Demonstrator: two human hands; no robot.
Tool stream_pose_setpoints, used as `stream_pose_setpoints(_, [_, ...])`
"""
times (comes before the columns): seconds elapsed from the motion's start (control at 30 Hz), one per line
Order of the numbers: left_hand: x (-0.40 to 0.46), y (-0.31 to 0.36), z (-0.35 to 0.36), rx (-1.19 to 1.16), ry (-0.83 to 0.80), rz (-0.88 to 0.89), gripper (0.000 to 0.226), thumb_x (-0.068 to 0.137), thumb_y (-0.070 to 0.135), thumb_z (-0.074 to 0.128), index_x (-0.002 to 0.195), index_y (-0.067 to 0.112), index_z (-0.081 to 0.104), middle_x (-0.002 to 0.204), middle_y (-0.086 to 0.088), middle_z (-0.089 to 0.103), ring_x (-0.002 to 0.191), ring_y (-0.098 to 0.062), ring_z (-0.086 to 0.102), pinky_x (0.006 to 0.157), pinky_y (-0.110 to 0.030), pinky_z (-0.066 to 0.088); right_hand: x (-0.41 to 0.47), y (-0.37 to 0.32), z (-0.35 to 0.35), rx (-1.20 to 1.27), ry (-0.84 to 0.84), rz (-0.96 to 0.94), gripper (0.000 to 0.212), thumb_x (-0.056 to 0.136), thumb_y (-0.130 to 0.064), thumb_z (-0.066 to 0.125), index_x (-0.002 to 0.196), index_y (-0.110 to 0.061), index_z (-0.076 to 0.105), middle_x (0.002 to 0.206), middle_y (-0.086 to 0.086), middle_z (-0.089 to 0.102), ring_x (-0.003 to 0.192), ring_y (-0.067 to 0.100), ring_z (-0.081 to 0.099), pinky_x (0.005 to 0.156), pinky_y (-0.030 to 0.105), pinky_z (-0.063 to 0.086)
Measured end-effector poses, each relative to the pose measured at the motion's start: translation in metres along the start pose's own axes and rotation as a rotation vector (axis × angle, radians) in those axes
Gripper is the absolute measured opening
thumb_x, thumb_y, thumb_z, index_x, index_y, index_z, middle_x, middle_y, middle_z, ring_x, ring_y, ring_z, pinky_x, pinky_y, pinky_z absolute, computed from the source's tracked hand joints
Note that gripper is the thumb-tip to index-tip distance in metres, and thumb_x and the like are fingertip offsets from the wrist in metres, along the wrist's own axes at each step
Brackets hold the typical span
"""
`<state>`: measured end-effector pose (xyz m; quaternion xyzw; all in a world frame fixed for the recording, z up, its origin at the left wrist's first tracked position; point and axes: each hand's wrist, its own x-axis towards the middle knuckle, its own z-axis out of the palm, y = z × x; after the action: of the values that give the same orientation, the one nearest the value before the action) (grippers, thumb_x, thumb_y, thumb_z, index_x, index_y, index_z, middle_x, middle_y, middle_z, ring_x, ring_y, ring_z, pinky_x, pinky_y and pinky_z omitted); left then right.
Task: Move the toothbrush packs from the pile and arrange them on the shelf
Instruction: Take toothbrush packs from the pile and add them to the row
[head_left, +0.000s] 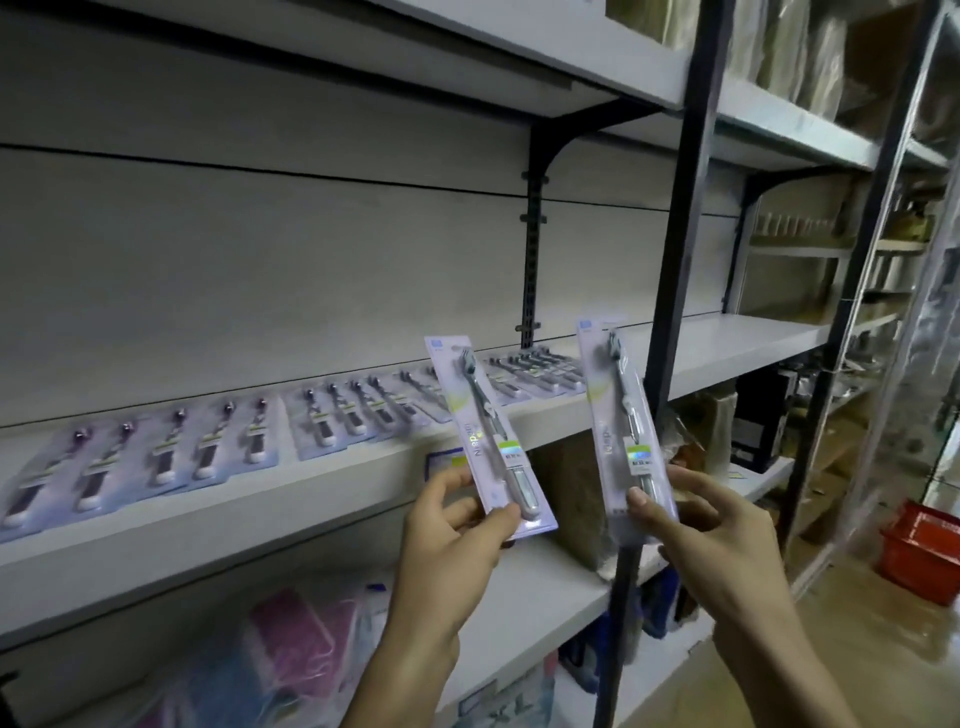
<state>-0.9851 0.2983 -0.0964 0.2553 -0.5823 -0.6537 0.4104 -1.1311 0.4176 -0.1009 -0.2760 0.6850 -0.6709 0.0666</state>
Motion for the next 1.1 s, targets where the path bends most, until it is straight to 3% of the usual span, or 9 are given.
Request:
stream_pose_setpoints(0.17, [0.019,-0.008,0.053,-0.001,0.068,0.002,0.027,0.082,-0.003,0.066,0.102,0.014,0.059,0.085,-0.003,0.074,0.056,-0.001,0.064,0.045,-0.012,0.043,0.055,0.017,-0.032,-0.024,-0.02,-0.043,0.037,0.078,-0.022,0.075,0.113,-0.029,0.063,0.081,-0.013,0.064,0.073,0.002,0.063,0.056,0.022,0.049])
stream_pose_setpoints(0.27, [0.035,-0.013,0.07,0.013,0.122,0.004,0.025,0.082,-0.003,0.067,0.099,0.014,0.06,0.085,-0.003,0.075,0.058,-0.005,0.065,0.048,-0.017,0.045,0.082,0.031,-0.033,-0.092,-0.015,-0.06,0.035,0.076,-0.026,0.079,0.108,-0.029,0.065,0.088,-0.007,0.068,0.082,0.013,0.066,0.072,0.039,0.057])
stream_pose_setpoints(0.37, [0.057,-0.019,0.081,0.043,0.16,0.02,0.027,0.081,-0.001,0.068,0.103,0.014,0.061,0.079,0.004,0.075,0.058,-0.003,0.064,0.048,-0.016,0.045,0.107,0.041,-0.029,-0.133,-0.016,-0.095,0.024,0.076,-0.028,0.078,0.093,-0.038,0.064,0.091,-0.008,0.068,0.084,0.017,0.067,0.078,0.044,0.056])
stream_pose_setpoints(0.47, [0.082,-0.021,0.089,0.053,0.197,0.049,0.026,0.081,-0.001,0.068,0.103,0.013,0.061,0.073,0.009,0.074,0.053,0.001,0.061,0.044,-0.013,0.043,0.131,0.044,-0.021,-0.157,-0.02,-0.129,0.023,0.077,-0.029,0.077,0.094,-0.037,0.064,0.089,-0.016,0.064,0.088,0.011,0.064,0.079,0.04,0.056])
stream_pose_setpoints(0.6, [0.117,-0.023,0.094,0.063,0.236,0.07,0.028,0.082,0.002,0.068,0.106,0.013,0.062,0.08,0.005,0.074,0.054,-0.001,0.062,0.053,-0.02,0.045,0.165,0.043,-0.002,-0.21,-0.04,-0.19,0.022,0.078,-0.031,0.075,0.096,-0.035,0.065,0.083,-0.023,0.056,0.081,-0.001,0.056,0.077,0.029,0.051])
stream_pose_setpoints(0.77, [0.155,-0.02,0.088,0.083,0.257,0.113,0.029,0.083,0.002,0.068,0.109,0.01,0.06,0.084,-0.002,0.074,0.055,-0.003,0.063,0.052,-0.019,0.047,0.205,0.038,0.03,-0.234,-0.122,-0.172,0.021,0.078,-0.034,0.073,0.096,-0.03,0.065,0.075,-0.018,0.056,0.076,0.003,0.056,0.075,0.028,0.048])
stream_pose_setpoints(0.97, [0.186,-0.017,0.077,0.099,0.306,0.16,0.022,0.083,0.0,0.067,0.099,0.014,0.061,0.07,0.005,0.074,0.049,-0.005,0.06,0.047,-0.018,0.042,0.242,0.047,0.077,-0.329,-0.186,-0.204,0.028,0.08,-0.034,0.069,0.105,-0.022,0.067,0.1,-0.002,0.069,0.099,0.018,0.063,0.082,0.031,0.05])
stream_pose_setpoints(1.1, [0.201,-0.012,0.078,0.125,0.343,0.185,0.02,0.081,0.002,0.068,0.096,0.014,0.062,0.072,0.004,0.074,0.049,-0.007,0.059,0.045,-0.02,0.04,0.262,0.043,0.097,-0.427,-0.236,-0.222,0.033,0.081,-0.039,0.065,0.109,-0.022,0.065,0.108,0.002,0.068,0.104,0.023,0.061,0.083,0.03,0.047])
